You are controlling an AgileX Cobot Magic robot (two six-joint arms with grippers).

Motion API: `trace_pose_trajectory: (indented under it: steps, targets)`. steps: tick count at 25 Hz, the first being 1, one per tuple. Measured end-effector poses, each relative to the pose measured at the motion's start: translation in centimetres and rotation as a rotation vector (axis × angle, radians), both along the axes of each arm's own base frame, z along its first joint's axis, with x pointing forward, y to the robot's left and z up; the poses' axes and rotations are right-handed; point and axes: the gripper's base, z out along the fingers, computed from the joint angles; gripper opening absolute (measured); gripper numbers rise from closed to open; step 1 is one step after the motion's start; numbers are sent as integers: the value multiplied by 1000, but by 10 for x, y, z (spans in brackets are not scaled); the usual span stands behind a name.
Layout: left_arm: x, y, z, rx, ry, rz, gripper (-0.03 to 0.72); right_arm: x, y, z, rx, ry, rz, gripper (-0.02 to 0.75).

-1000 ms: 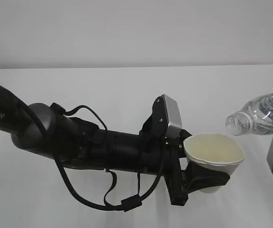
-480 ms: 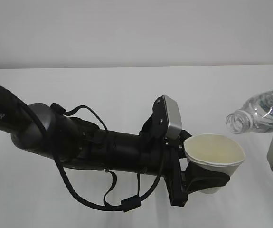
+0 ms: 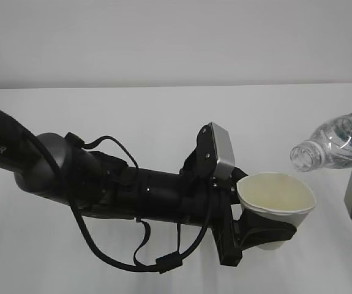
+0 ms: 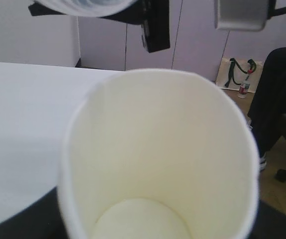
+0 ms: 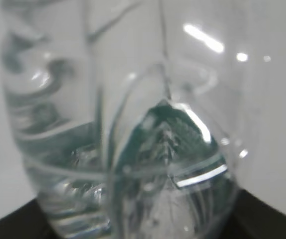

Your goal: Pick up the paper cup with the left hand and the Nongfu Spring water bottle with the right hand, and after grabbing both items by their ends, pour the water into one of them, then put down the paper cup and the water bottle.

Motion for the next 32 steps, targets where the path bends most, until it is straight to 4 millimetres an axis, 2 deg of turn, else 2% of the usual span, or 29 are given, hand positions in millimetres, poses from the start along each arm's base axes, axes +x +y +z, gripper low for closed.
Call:
trace_pose_trajectory:
  steps: [32]
  targets:
    - [0, 0, 0, 0, 0, 0, 428, 0, 0, 0, -24, -4, 5, 438]
